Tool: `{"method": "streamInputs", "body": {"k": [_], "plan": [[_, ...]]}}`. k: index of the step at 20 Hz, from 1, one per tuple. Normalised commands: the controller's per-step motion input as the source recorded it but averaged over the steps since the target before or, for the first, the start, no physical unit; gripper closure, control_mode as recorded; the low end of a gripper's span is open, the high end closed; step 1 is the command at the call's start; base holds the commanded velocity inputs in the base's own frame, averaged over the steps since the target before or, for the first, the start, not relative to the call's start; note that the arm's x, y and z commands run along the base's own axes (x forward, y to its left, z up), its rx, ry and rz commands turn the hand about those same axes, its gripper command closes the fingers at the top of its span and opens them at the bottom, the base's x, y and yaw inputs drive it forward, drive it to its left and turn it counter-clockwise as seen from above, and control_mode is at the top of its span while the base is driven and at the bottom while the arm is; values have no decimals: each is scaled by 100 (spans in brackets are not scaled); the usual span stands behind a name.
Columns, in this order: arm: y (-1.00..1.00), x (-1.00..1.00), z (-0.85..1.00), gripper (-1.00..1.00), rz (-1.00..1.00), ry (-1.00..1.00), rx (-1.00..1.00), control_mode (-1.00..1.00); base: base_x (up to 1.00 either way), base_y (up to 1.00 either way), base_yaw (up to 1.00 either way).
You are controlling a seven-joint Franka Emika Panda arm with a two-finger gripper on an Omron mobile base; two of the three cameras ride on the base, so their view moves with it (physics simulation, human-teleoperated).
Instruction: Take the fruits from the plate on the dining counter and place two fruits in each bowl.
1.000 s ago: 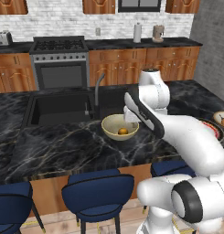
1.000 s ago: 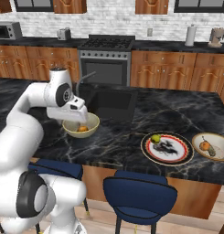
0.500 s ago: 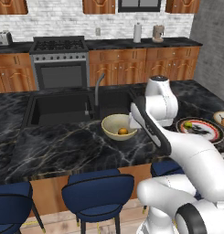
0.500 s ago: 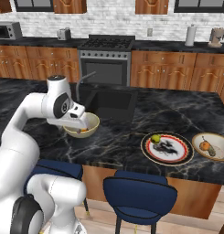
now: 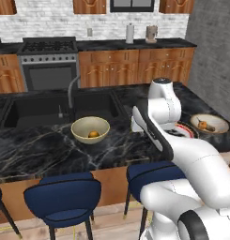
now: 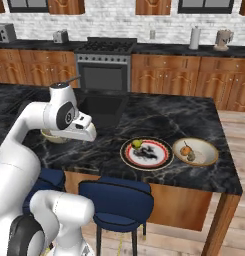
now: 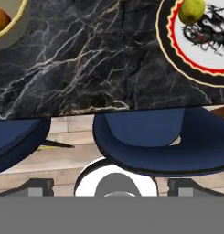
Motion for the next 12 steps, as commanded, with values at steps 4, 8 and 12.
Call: {"method": "streamInputs", "body": {"k": [4,8,12], "plan": [[0,0,0,-100,0,0,0,100,0,-89,0],[0,0,0,-100,0,0,0,100,10,-62,0],[0,0,0,-100,0,0,0,100,24,-30,-5]]}}
